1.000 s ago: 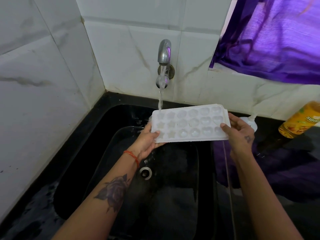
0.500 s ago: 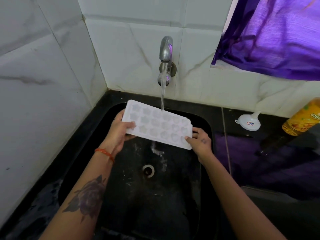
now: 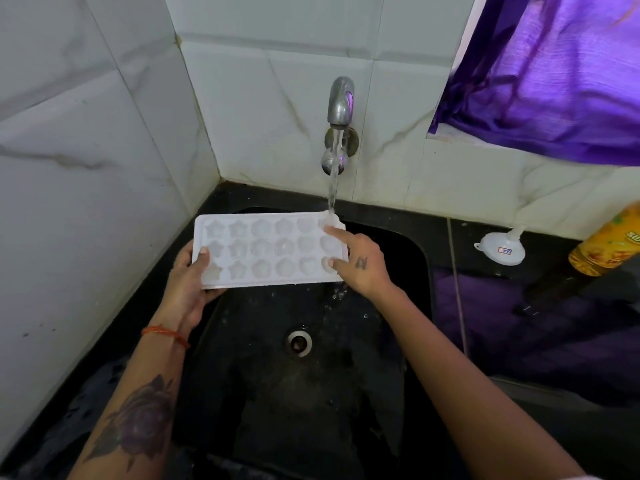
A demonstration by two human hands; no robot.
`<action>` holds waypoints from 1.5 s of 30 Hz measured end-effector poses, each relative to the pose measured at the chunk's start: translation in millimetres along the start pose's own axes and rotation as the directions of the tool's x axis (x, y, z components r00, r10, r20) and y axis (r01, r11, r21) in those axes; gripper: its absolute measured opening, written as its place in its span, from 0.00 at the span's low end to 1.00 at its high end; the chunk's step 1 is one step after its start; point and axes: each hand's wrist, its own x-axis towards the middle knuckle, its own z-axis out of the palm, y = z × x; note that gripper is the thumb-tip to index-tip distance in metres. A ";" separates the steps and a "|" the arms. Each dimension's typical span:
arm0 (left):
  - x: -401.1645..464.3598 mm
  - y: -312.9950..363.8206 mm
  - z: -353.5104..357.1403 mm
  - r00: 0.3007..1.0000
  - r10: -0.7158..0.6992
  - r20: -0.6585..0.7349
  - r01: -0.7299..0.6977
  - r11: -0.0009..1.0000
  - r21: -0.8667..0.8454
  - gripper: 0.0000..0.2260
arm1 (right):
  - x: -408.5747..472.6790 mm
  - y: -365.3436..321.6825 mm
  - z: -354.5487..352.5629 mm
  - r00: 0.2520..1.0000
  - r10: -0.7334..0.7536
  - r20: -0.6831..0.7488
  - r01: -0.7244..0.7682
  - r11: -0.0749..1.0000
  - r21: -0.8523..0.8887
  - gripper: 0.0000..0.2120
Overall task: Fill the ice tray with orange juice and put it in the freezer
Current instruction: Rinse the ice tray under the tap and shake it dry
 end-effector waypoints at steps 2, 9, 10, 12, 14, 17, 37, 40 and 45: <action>-1.8 -10.2 2.8 1.000 -0.024 0.010 0.024 0.999 -0.026 0.16 | 2.3 -4.7 -11.6 0.999 -0.024 -0.049 0.024 1.000 0.004 0.26; -10.0 -41.6 49.0 0.978 -0.152 0.141 0.171 0.977 -0.130 0.11 | 2.4 15.0 -49.1 0.965 0.065 -0.255 -0.059 0.998 0.032 0.25; -11.9 -43.4 57.0 0.976 -0.152 0.156 0.174 0.975 -0.140 0.10 | 2.3 21.6 -52.4 0.957 0.094 -0.273 -0.090 0.996 0.028 0.25; -14.6 -42.5 71.4 0.978 -0.131 0.164 0.153 0.979 -0.134 0.12 | 2.2 34.3 -56.2 0.944 0.164 -0.287 -0.162 0.986 0.030 0.24; -15.3 -37.4 81.7 0.983 -0.097 0.153 0.114 0.988 -0.105 0.15 | 3.0 46.2 -54.5 0.940 0.222 -0.261 -0.224 0.974 0.021 0.24; -14.6 -29.3 87.1 0.989 -0.042 0.144 0.051 0.997 -0.055 0.14 | 5.1 58.3 -46.1 0.945 0.280 -0.167 -0.282 0.959 0.011 0.25; -14.6 -54.1 52.6 0.995 -0.029 0.093 0.023 0.998 0.061 0.11 | 160.6 -43.0 -33.3 0.992 -0.067 -0.106 0.026 0.938 -0.345 0.16; -12.1 -57.3 48.8 0.995 -0.044 0.092 0.039 0.998 0.054 0.11 | 168.6 -46.1 -34.7 0.988 -0.012 -0.152 -0.030 0.963 -0.268 0.21; -14.5 -61.1 47.7 0.993 -0.081 0.086 0.081 0.997 0.012 0.11 | 165.9 -47.9 -37.7 0.964 0.229 -0.133 -0.183 0.939 0.293 0.24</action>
